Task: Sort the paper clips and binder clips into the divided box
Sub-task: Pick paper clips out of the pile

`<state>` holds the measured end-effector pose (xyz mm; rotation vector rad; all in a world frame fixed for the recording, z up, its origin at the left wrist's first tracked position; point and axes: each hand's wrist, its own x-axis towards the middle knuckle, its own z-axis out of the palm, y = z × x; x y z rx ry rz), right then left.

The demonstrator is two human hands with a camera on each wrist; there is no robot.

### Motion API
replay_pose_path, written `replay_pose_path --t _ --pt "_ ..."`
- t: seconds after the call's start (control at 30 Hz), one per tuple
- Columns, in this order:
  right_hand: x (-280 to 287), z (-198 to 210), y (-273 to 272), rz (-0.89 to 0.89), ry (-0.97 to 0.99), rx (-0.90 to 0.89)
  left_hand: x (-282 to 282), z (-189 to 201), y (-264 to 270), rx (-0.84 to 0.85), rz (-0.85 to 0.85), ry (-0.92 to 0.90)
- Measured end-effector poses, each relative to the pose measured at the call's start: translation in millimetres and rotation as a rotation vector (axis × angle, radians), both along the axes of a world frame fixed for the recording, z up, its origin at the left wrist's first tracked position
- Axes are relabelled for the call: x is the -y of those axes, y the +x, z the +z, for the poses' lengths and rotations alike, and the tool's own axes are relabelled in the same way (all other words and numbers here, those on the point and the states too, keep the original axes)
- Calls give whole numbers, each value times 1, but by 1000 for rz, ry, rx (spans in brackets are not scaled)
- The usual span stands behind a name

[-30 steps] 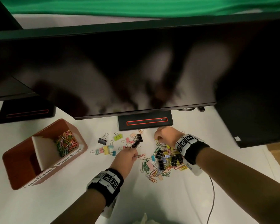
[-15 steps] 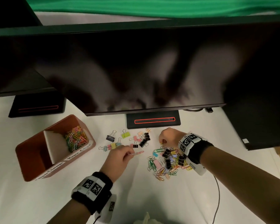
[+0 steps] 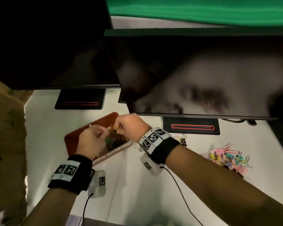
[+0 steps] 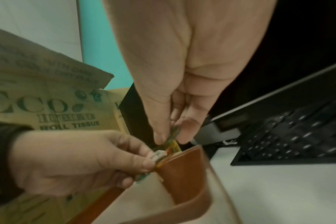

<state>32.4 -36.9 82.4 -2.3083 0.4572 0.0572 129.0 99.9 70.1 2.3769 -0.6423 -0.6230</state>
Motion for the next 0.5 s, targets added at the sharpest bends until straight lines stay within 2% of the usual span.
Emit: replay_pose_path --t 0.13,0.23,0.3,0.37,0.43,0.5 --pt "-19 -16 26 -14 40 -96 3 -5 6 10 -146 166" --pt "-15 -16 4 -21 112 11 3 2 -1 110 -185 128" --pt "-5 -14 -25 -52 159 105 7 7 -16 148 -251 -1" --pt "13 -14 -66 -88 111 142 16 10 -37 135 -325 -156" --pt "37 -22 -116 -160 49 118 30 11 -64 97 -436 -228" --pt "64 -34 -171 -265 -38 43 48 6 -97 28 -563 -227"
